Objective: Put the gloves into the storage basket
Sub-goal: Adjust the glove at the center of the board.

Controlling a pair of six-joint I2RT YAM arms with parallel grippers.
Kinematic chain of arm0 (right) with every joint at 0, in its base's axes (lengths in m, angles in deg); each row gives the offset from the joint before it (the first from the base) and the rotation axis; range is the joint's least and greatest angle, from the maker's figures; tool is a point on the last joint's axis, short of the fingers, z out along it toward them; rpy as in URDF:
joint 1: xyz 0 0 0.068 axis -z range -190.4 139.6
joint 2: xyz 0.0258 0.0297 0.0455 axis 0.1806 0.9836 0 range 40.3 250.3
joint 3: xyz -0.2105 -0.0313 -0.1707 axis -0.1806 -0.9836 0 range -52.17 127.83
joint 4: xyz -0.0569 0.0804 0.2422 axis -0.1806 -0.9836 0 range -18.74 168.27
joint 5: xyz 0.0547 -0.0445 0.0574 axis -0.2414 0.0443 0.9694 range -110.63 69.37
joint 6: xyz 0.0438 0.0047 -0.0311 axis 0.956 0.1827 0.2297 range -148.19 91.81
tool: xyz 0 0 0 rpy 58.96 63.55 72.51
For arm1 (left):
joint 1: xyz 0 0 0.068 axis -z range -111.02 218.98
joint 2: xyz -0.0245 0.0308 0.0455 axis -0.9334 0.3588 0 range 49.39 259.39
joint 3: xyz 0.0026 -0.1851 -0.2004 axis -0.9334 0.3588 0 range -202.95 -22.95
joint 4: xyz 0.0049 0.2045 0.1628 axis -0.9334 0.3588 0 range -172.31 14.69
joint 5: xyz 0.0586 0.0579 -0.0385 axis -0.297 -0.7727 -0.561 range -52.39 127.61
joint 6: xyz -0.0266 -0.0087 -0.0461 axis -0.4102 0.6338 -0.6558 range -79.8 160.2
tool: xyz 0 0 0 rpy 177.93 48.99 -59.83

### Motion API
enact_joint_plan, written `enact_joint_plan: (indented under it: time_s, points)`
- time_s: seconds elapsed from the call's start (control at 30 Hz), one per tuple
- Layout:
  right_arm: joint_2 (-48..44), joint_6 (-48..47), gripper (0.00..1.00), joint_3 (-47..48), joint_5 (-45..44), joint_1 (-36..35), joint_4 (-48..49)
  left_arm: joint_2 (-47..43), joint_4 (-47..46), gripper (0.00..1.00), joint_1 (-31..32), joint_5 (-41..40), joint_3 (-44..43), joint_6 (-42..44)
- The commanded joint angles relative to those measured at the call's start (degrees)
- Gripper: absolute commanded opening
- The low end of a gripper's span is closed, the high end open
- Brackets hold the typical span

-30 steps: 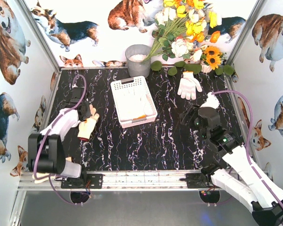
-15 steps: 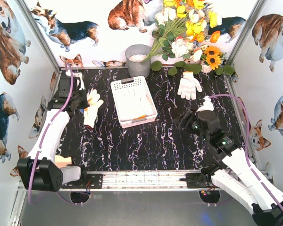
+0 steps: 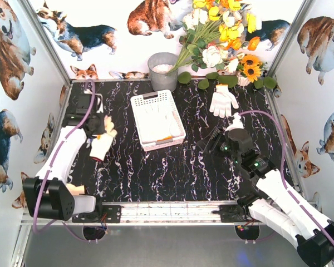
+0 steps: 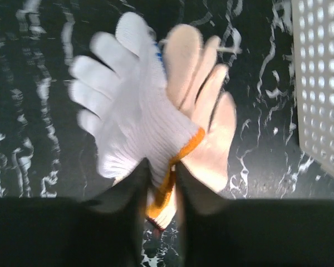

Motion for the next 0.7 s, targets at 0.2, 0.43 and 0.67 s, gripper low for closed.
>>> enact_joint_plan:
  time_s: [0.2, 0.43, 0.67]
  points:
    - [-3.16, 3.01, 0.54, -1.77, 0.27, 0.16, 2.88, 5.55, -9.48, 0.42, 1.49, 7.93, 10.07, -3.26]
    - [-3.27, 3.31, 0.54, -2.38, 0.4, 0.17, 3.0, 8.24, -12.36, 0.49, 2.65, 11.74, 11.11, -3.84]
    - [-3.5, 4.53, 0.54, -3.82, 0.54, 0.17, 4.21, 7.8, -15.5, 0.47, 4.57, 12.8, 15.67, -6.46]
